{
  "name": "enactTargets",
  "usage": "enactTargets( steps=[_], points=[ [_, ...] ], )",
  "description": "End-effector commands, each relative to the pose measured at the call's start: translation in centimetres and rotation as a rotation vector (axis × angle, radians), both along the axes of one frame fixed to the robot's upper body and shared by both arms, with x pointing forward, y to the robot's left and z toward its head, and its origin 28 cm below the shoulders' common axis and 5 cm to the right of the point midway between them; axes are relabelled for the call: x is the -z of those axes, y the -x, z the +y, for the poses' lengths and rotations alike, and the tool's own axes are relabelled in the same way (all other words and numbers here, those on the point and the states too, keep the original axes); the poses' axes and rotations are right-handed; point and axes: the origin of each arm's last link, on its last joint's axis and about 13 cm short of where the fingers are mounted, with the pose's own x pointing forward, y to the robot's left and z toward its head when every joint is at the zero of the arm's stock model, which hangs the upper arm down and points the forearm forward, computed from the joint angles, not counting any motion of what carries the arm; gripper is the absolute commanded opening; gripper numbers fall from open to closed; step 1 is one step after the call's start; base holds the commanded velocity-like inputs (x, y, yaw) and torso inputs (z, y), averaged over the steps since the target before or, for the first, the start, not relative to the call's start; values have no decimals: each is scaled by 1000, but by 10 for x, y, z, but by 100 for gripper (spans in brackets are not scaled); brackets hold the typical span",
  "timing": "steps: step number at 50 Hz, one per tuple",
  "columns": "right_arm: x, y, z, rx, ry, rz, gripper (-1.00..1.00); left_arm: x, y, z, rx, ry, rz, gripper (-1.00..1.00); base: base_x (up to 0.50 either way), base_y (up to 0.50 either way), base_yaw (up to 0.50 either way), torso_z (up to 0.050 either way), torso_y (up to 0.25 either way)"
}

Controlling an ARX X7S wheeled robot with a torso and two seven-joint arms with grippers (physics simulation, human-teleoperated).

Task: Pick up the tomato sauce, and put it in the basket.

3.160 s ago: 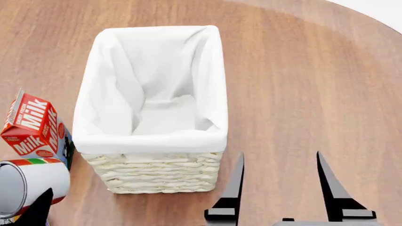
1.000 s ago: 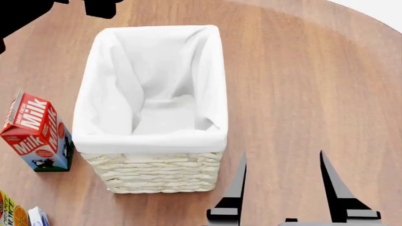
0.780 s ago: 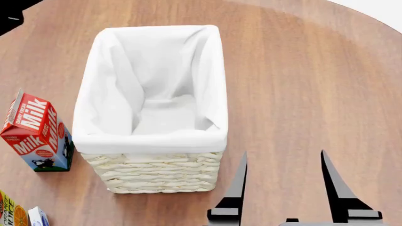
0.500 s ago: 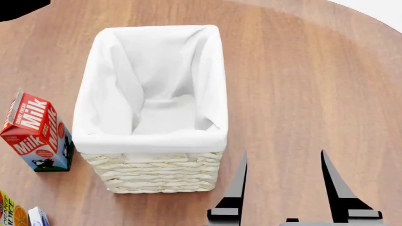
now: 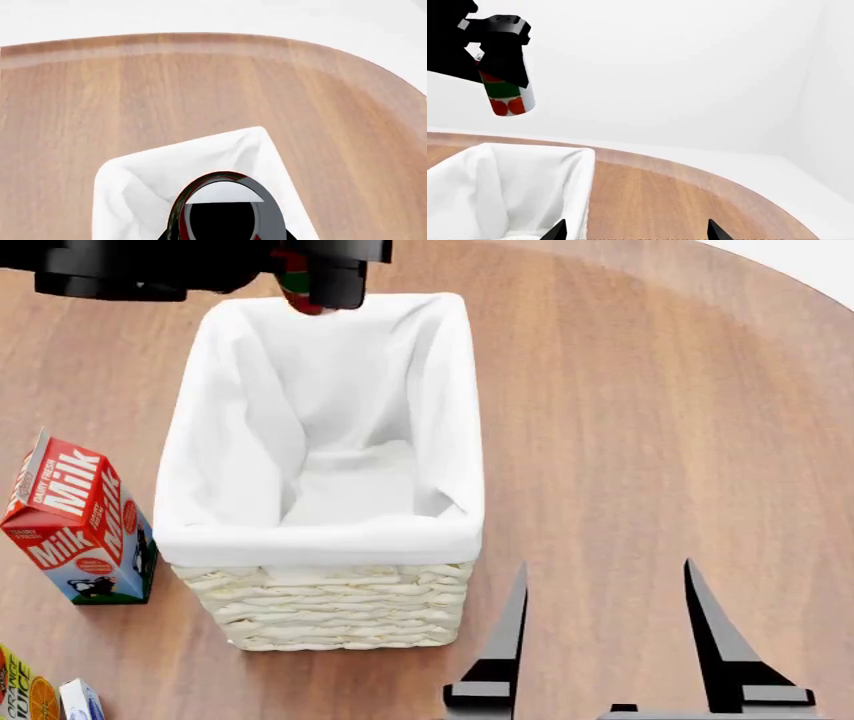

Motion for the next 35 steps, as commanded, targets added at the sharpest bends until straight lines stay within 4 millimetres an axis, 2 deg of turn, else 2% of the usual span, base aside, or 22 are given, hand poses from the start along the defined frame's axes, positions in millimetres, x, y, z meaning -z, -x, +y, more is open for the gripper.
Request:
enactTargets(
  steps=[1,17,35],
  points=[
    [1,-1,1,-11,5,7,100,10,-7,-1,-44,12,90,-100,0,0,0,0,10],
    [2,-2,2,-14,4,12,100,47,-16,-3,-90,-9,158,-100,0,0,0,0,0],
    [0,0,0,-8,5,6,100,73,-22,-2,-109,101,264,-100,0,0,0,0,1]
  ],
)
